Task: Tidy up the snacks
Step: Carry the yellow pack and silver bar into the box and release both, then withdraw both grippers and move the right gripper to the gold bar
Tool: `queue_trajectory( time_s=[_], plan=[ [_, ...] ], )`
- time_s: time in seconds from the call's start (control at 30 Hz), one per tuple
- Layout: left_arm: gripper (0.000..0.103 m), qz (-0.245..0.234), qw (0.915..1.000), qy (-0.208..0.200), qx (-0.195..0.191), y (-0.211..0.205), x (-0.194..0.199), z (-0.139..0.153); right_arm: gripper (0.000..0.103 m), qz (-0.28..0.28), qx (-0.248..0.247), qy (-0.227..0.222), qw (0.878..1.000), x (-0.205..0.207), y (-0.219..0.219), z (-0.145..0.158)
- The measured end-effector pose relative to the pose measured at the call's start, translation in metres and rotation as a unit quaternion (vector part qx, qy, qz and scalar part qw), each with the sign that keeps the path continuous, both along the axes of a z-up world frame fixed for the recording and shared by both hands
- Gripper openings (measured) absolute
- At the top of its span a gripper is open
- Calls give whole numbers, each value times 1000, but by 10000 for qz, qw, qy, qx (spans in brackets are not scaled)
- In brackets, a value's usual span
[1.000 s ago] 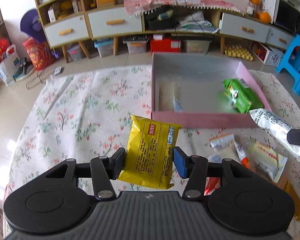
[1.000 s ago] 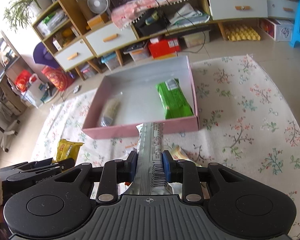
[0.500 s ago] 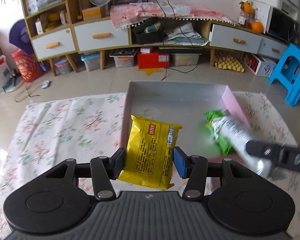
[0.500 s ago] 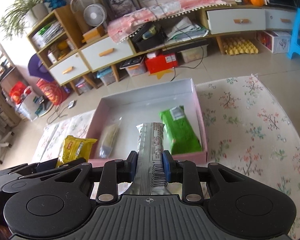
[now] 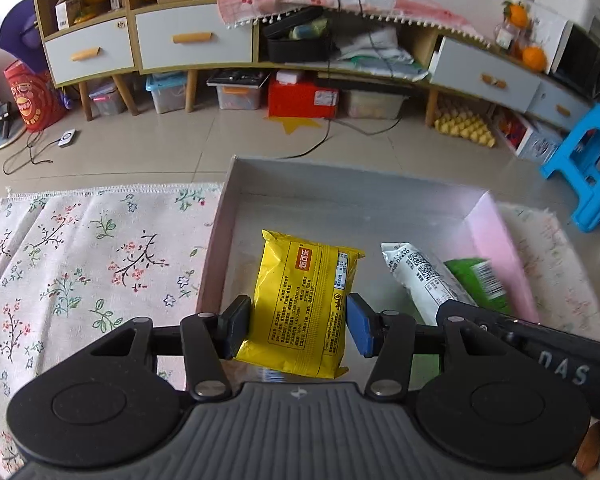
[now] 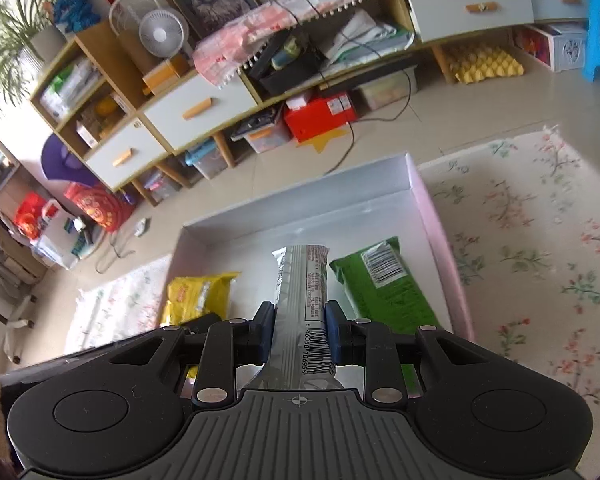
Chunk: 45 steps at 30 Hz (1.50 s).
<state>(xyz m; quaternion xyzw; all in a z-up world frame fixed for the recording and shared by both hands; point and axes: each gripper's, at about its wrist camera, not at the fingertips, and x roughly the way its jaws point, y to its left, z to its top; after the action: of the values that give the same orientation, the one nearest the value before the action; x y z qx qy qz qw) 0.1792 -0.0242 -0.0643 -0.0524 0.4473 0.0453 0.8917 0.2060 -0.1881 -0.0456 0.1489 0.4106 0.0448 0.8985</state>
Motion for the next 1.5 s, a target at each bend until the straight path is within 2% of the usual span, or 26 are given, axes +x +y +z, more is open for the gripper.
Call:
queue_trajectory(
  time_s=[0.13,0.3,0.37,0.47,0.57,0.63,0.67,0.73,0.77,0.8,0.83,1.03,1.07,1.1,1.17,1.3,1.4,1.5],
  plan=[
    [48,-135,9998,98,149,-2,-7,-10,26,121,-390,171,9990,1,8,-15],
    [50,-33,9985,349,416,-4,-16,-13,26,78,-631,64,9980,-4,4,-13],
    [50,-26,9986,369,370,-2,-18,-12,26,85,-835,-38,9965,-4,3,-13],
    [48,172,9988,441,135,3,-22,-9,27,79,-691,-71,9976,-3,-3,-13],
    [49,196,9985,502,81,2,-23,-8,27,166,-883,-193,9958,-2,0,-14],
    [50,113,9993,335,113,3,-25,-4,33,184,-933,-234,9952,-4,4,-14],
    [57,78,9996,229,127,3,-27,0,36,237,-953,-232,9949,-5,7,-13],
    [69,75,9999,-69,89,5,-33,11,51,254,-826,-498,9950,-15,8,0],
    [71,68,9998,-178,-9,7,-35,16,57,271,-693,-660,9950,-19,6,8],
    [71,106,9996,-227,-85,9,-38,20,68,272,-571,-808,9947,-24,5,17],
    [71,164,9995,-248,-131,11,-39,25,71,241,-512,-904,9943,-28,5,25],
    [74,268,9982,-529,-65,9,-57,55,72,447,-480,-1050,9923,-57,4,61],
    [78,273,9977,-607,-109,10,-62,62,74,477,-466,-1087,9918,-62,3,67],
    [80,308,9971,-671,-164,11,-66,68,79,492,-462,-1111,9915,-68,2,73],
    [81,386,9956,-806,-286,15,-73,76,81,515,-471,-1155,9909,-79,1,85],
    [82,672,9910,-1116,-322,29,-88,93,81,254,-548,-1253,9903,-102,0,105],
    [82,759,9886,-1199,-494,35,-104,101,82,148,-243,-1402,9897,-126,-10,119],
    [89,693,9895,-1164,-508,29,-125,102,91,-12,12,-1389,9903,-148,-18,123]
  ],
)
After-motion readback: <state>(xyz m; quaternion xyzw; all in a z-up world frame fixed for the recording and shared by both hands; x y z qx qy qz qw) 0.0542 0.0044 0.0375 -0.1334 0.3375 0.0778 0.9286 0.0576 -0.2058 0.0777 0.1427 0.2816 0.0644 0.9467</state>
